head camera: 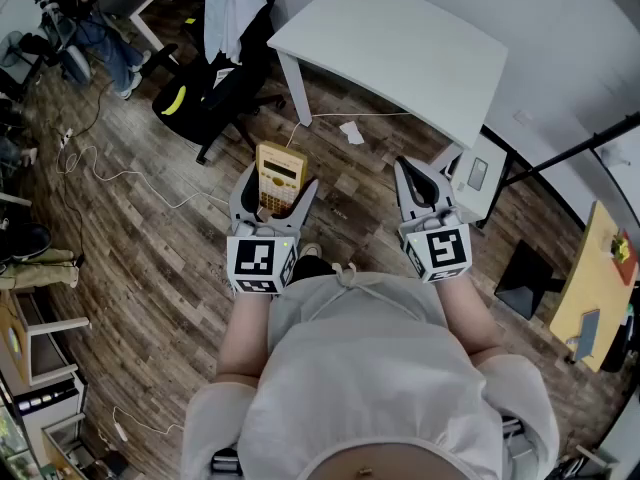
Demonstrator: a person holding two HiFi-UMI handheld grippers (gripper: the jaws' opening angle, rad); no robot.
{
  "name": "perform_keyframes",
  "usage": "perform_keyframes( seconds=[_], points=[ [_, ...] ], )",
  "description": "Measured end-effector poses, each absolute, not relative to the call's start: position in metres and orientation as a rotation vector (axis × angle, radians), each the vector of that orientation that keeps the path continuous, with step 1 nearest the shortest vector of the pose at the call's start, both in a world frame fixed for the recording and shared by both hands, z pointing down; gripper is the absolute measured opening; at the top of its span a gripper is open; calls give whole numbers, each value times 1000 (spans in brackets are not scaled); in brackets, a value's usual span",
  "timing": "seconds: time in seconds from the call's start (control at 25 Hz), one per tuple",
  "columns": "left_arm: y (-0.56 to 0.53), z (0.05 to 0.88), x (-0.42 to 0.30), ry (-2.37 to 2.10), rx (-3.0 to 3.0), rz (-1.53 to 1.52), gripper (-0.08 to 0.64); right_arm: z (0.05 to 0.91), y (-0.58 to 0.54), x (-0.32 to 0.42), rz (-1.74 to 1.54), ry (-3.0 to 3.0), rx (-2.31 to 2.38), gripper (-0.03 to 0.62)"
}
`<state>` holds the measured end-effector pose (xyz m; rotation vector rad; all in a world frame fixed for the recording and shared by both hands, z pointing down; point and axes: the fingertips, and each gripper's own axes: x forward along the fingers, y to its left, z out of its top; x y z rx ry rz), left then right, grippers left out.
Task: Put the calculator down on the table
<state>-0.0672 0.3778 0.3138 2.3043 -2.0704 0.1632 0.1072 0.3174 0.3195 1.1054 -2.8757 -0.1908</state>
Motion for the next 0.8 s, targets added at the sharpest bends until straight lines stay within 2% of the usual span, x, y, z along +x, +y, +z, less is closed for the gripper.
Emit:
perform_keyframes(
  seconds=[0.8],
  points=[
    [339,324,-55,-2030,2306,205,403,329,275,128,-30,-2876,1209,2]
  ],
)
